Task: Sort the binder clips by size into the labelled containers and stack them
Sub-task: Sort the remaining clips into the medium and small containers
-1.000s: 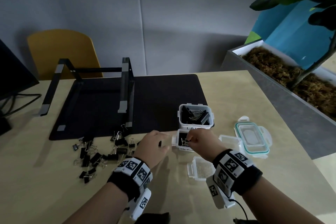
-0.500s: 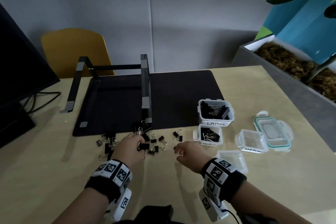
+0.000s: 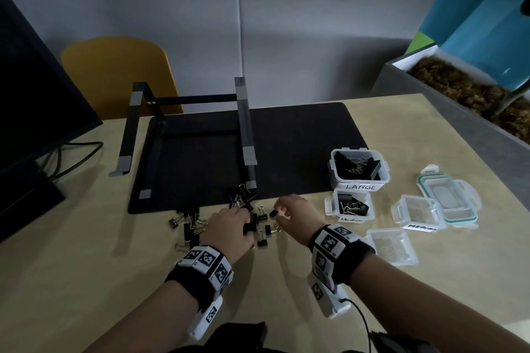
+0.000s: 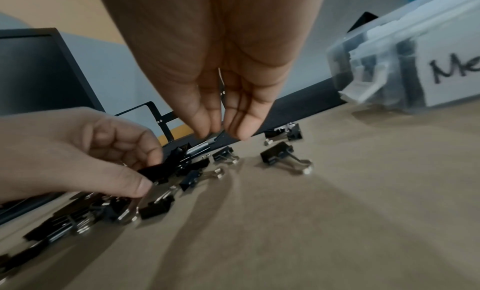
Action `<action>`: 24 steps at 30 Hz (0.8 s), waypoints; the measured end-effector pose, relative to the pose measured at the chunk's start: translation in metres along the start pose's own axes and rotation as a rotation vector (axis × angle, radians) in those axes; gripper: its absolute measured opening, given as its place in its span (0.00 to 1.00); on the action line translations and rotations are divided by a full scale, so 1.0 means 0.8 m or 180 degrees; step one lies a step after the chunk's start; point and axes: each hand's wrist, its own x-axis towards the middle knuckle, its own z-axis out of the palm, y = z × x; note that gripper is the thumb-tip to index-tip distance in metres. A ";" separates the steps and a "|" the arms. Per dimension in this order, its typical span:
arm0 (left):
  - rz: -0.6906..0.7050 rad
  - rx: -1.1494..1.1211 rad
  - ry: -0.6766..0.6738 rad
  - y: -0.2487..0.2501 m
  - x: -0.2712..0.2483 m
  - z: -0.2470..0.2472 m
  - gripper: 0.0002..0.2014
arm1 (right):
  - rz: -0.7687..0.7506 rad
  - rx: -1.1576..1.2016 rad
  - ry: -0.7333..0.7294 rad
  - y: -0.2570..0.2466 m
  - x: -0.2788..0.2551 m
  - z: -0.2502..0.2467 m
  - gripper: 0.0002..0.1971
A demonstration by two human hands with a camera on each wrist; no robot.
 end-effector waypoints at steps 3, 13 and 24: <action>-0.0077 -0.0271 0.0055 -0.003 -0.002 -0.005 0.06 | 0.0062 -0.0063 -0.0076 -0.009 0.021 0.002 0.15; -0.0277 -0.1189 -0.0105 -0.014 -0.005 -0.009 0.12 | -0.0188 -0.0835 -0.0679 -0.042 0.076 0.018 0.21; -0.0428 -0.1570 -0.0009 0.004 0.006 -0.015 0.08 | 0.0168 -0.0551 -0.0097 -0.032 0.058 -0.001 0.15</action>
